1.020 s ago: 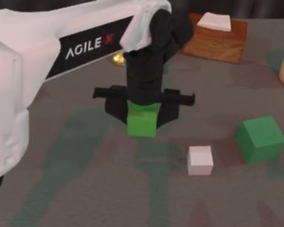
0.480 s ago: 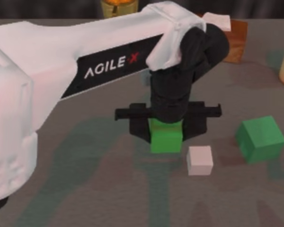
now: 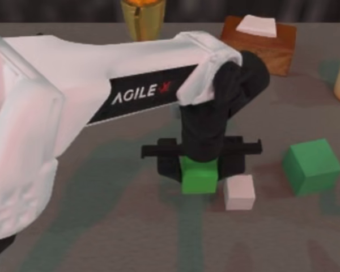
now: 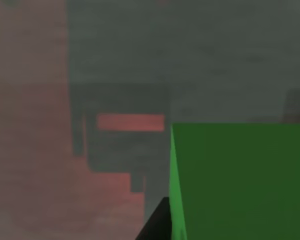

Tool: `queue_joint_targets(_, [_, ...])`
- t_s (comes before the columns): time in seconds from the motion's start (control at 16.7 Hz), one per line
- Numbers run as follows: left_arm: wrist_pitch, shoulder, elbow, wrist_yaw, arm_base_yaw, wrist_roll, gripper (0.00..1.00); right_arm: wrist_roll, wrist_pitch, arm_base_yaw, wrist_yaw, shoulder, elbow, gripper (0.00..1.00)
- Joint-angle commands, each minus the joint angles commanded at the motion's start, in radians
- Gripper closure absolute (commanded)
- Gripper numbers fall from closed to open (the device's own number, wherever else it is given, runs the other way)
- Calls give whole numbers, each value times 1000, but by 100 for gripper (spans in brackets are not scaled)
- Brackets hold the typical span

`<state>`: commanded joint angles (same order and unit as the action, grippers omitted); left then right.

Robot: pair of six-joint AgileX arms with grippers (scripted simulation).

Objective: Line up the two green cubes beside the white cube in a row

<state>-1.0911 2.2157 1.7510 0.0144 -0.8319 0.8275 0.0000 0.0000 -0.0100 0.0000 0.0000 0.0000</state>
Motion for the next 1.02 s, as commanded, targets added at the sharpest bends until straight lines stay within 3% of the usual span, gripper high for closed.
queue_joint_targets(0.42, [89,26,-71,-1,1,-1,100,0,0,0,0,0,0,0])
queue_joint_targets(1.02, [89,26,-71,-1,1,-1,25,0,0,0,0,0,0,0])
